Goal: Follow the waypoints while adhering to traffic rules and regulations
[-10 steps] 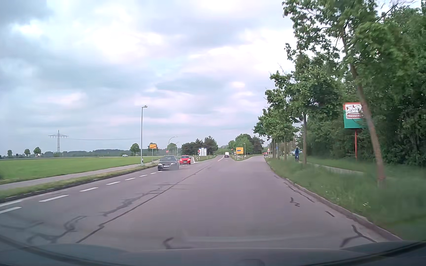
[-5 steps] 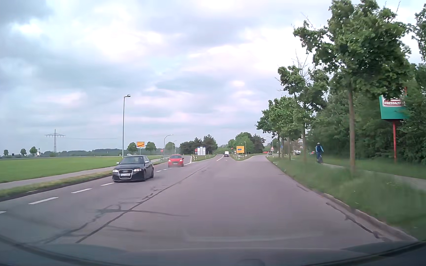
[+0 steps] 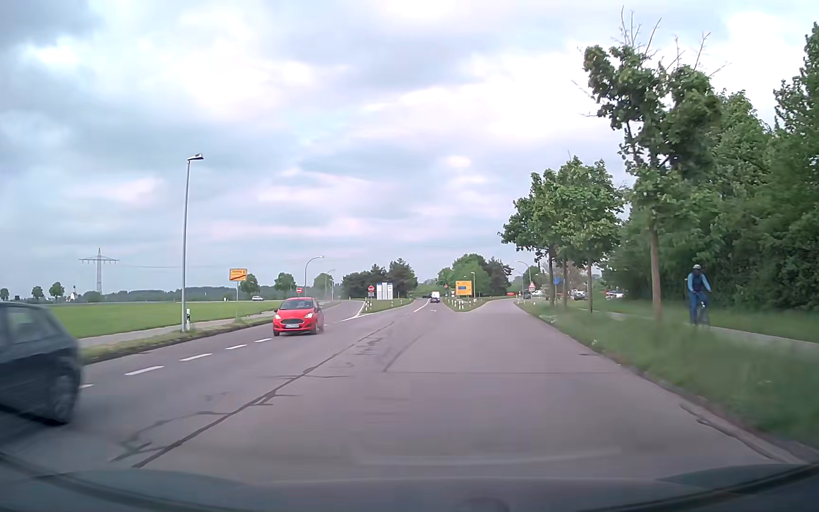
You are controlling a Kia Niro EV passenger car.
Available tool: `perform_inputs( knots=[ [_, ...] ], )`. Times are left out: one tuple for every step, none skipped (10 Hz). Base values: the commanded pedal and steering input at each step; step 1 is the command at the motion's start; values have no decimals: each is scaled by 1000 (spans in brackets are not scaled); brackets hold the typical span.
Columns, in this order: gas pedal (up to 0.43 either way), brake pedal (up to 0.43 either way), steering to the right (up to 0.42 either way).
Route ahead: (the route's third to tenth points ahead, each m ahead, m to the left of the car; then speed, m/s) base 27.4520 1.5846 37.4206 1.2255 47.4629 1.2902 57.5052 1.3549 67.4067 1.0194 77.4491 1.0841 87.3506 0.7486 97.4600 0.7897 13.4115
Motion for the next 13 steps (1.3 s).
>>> perform_inputs(
  knots=[
    [157,0,-1],
    [157,0,-1],
    [157,0,-1],
    [157,0,-1],
    [157,0,-1],
    [157,0,-1],
    [157,0,-1],
    [157,0,-1],
    [157,0,-1],
    [157,0,-1],
    [150,0,-1],
    [150,0,-1],
    [150,0,-1]
  ],
)
